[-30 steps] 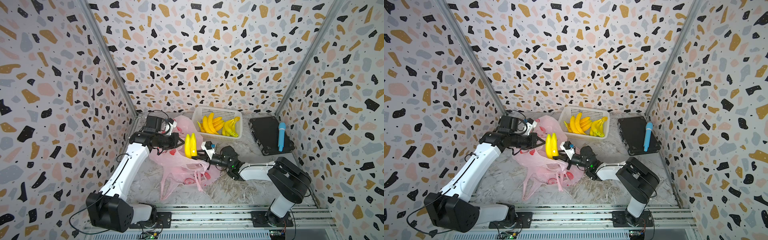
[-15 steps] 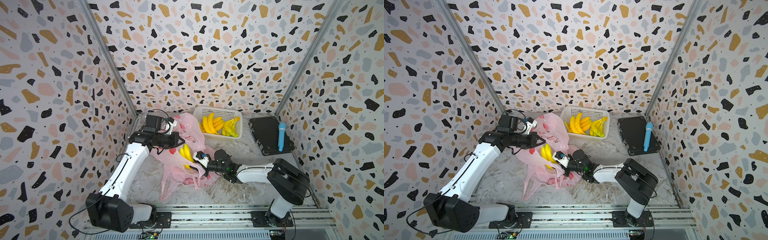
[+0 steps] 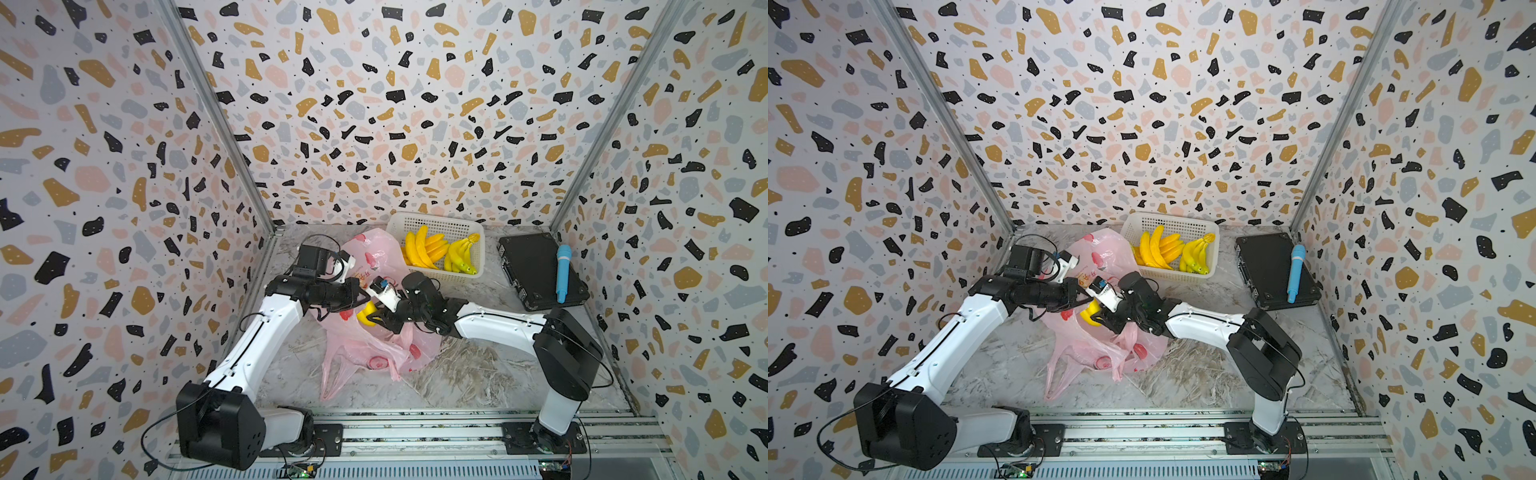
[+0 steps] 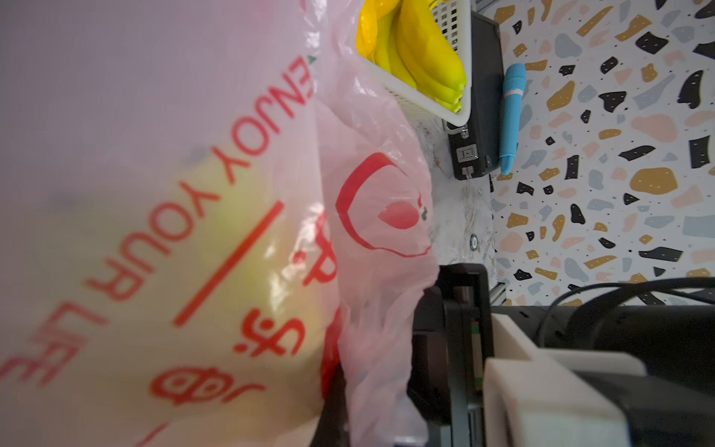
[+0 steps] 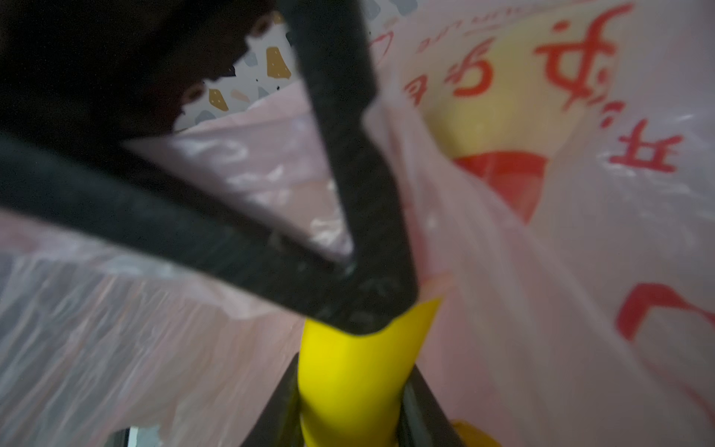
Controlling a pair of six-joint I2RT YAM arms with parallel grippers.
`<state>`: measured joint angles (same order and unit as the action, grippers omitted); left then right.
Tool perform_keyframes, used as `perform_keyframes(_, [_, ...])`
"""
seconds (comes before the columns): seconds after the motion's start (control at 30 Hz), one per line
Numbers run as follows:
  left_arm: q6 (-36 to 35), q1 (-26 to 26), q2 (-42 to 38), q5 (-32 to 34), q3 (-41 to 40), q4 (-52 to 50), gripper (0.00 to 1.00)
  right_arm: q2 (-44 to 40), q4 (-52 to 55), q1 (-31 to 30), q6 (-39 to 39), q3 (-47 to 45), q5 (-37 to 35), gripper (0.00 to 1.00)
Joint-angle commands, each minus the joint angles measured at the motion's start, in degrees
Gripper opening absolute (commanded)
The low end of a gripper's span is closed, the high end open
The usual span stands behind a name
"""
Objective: Place the banana into a plastic bag & tie a knot
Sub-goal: Place the banana into the plastic bag.
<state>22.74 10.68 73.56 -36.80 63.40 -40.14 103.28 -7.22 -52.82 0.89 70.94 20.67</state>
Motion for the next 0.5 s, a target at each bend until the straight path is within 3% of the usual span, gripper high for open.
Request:
perform_keyframes(0.0, [2.04, -0.15, -2.33, 5.92, -1.91, 1.98, 0.0, -0.11, 15.16, 0.51, 3.64, 6.73, -2.84, 0.48])
perform_keyframes(0.27, [4.48, -0.19, -2.04, 10.0, -2.56, 3.7, 0.0, -4.75, 26.77, 1.98, 5.38, 13.04, -1.07, 0.81])
perform_keyframes(0.47, [4.37, -0.16, -2.53, 11.89, -1.43, 3.05, 0.0, -10.34, 26.89, 7.54, 11.72, 13.59, 3.55, 0.87])
